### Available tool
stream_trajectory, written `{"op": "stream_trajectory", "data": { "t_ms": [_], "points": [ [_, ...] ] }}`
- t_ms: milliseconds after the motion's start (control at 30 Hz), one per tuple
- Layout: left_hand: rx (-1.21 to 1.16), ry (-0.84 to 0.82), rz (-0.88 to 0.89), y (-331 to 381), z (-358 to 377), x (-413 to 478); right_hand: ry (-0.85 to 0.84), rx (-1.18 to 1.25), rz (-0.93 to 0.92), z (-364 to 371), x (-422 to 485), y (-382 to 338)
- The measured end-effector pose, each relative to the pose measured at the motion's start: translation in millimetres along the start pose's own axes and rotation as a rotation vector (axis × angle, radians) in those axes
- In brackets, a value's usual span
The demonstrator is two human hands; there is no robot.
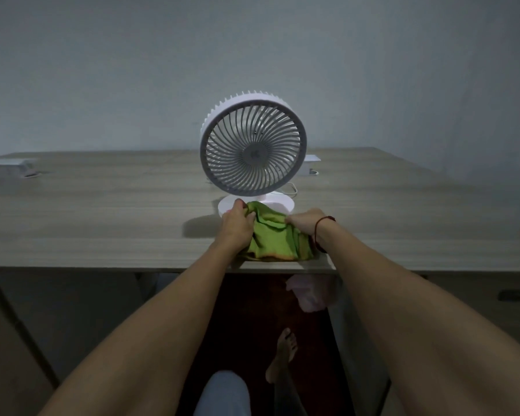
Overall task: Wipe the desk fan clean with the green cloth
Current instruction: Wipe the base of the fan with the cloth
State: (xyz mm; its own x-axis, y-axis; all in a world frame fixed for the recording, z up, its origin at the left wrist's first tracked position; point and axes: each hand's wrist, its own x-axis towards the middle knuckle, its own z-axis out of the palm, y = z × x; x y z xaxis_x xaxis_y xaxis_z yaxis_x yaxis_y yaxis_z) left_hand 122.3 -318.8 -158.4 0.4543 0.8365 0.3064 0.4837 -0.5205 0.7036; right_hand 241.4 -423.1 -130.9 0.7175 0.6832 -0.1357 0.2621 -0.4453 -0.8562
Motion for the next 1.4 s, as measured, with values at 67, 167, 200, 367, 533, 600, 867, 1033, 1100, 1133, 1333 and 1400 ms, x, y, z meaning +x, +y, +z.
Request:
{"op": "stream_trajectory", "data": {
  "t_ms": [67,167,200,367,533,600,867,1033,1100,1133,1333,1400],
  "points": [
    [0.011,0.015,0.019,-4.8,-1.2,-1.3,0.091,0.032,-0.015,5.3,7.3,4.1],
    [-0.016,0.033,0.0,-10.5,-3.4,-1.5,0.165,0.061,-0.049,13.3,12.5,8.8],
    [-0.019,0.031,-0.005,-11.4,-3.5,-0.2,0.135,0.052,-0.068,14.5,13.0,8.1],
    [-0.035,0.031,-0.015,-12.3,-3.3,3.8,-0.11,-0.129,-0.088,12.1,7.7,-3.4],
    [-0.089,0.078,0.061,-15.6,-3.4,-1.5,0.054,-0.084,-0.054,14.8,10.7,-3.3],
    [-0.114,0.094,0.078,-16.7,-3.8,-3.6,0.118,0.039,-0.018,19.4,12.7,-3.5],
    [-0.148,0.092,0.044,-17.2,-5.9,-2.9,0.117,0.176,-0.052,21.5,9.8,-2.4],
    [-0.16,0.071,0.014,-17.0,-7.8,-2.7,-0.147,0.195,-0.044,17.8,8.8,-4.3],
    [-0.181,0.082,0.024,-17.3,-7.4,-3.5,-0.118,0.051,-0.092,20.3,6.0,-5.7],
    [-0.196,0.09,0.032,-17.2,-7.6,-4.6,-0.083,0.033,-0.098,23.2,5.8,-5.5],
    [-0.255,0.135,0.051,-14.0,-14.2,-10.5,0.161,0.185,-0.089,40.6,8.9,-1.0],
    [-0.251,0.131,0.038,-14.9,-16.2,-9.9,0.197,0.21,-0.076,42.7,8.9,-2.8]
  ]
}}
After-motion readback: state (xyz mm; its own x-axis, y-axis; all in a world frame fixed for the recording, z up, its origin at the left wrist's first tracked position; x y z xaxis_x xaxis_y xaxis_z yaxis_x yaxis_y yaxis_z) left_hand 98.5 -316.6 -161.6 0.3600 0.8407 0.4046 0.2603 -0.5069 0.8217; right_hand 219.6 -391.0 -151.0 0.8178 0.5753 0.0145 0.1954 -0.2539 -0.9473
